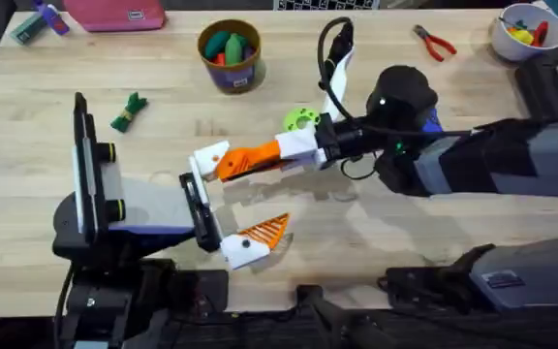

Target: Pick up the gripper from the table and insert it into the empty holder that is missing its gripper. Then pick up a screw, insert it into the mounting hole, and use the screwdriver to tighten it. Finally, clean up the table by picking up the vegetable and placing it into the bucket.

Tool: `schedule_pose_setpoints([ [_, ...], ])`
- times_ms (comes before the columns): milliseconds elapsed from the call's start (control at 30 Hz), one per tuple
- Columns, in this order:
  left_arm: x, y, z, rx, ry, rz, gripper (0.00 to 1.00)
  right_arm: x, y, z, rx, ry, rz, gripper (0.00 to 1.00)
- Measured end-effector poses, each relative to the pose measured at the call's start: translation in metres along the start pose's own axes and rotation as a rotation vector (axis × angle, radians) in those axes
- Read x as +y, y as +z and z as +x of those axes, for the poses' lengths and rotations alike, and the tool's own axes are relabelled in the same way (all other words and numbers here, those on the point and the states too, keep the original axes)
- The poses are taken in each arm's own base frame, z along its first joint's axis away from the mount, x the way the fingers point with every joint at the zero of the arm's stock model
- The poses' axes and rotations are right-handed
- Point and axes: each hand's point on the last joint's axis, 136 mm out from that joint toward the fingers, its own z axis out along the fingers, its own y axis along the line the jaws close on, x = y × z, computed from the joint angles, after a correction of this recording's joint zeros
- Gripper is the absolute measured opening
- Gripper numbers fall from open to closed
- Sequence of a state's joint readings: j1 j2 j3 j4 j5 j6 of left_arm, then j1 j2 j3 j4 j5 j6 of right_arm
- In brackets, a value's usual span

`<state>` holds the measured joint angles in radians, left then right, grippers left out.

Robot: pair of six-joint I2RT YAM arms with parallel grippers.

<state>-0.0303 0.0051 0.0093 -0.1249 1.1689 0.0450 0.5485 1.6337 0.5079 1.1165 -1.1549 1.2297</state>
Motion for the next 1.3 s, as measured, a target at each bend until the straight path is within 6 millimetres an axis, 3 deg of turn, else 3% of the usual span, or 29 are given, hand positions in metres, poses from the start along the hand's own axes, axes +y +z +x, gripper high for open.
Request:
schedule_pose_setpoints([
  [333,0.001,0.0,0.0,0.0,0.012,-0.008,0.986,0.002,0.008,-0.011,-0.005,0.06,0.019,0.008],
  [1300,0.003,0.0,0.0,0.0,0.016,-0.017,0.987,0.001,0.02,-0.012,-0.002,0.062,0.026,0.008],
])
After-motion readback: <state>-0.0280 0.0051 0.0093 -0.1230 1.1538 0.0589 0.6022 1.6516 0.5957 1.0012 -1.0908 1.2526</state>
